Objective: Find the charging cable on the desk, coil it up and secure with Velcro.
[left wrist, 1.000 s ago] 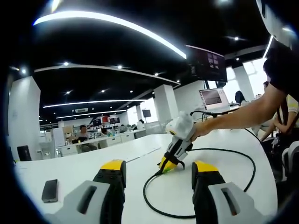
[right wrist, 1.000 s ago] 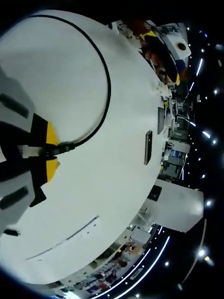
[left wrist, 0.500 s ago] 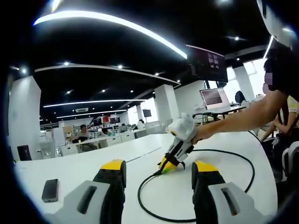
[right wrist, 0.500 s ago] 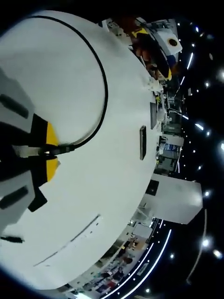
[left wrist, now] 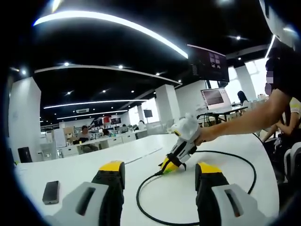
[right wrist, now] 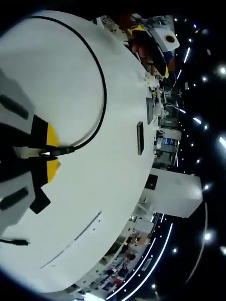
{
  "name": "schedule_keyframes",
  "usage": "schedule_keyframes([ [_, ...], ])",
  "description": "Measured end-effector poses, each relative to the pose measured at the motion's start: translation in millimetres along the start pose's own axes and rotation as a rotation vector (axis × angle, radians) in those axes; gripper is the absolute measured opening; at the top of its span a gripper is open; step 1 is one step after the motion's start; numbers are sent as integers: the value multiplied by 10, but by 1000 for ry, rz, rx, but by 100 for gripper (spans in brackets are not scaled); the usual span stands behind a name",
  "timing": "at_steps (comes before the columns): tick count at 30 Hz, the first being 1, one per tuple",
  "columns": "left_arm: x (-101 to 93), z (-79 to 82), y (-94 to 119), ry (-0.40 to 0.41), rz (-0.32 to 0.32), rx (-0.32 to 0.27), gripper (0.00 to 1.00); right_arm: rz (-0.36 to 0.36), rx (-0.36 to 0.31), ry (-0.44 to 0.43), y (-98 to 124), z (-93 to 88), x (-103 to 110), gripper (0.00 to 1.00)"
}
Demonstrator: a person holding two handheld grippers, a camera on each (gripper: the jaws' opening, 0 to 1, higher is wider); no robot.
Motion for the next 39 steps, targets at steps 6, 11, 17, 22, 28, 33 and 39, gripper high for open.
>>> schedule_keyframes([
  [6, -10, 15, -11, -1, -3, -5, 66, -18, -6, -4, 46, -1, -20, 8],
  [11, -17, 24, -23, 1, -5, -6, 69, -28, -14, -7, 84, 12, -20, 8],
  [17, -32, 39, -40, 9, -7, -10, 70, -40, -13, -6, 124, 3, -33, 8],
  [22, -37, 32, -51, 11, -5, -2, 71, -48, -17, -13, 158, -2, -44, 8],
  [28, -50, 23, -66, 16, -6, 3, 74, -56, -17, -12, 191, -8, -48, 8],
  [33, -74, 21, -78, 20, -14, 1, 77, -74, -22, -19, 231, -12, -70, 8],
  [39, -97, 15, -93, 23, -24, 0, 81, -90, -26, -22, 269, -10, -95, 8],
])
Point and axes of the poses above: the point that each gripper's makers call its tool centre point, and the gripper's own axes: y roughly backward along the fingers, x roughly to its left, z roughly out of its top, the point moved 5 cm from there along y, roughly backward along the fingers, and after that the axes turned 8 degrees about -x, right-handed, at the moved point
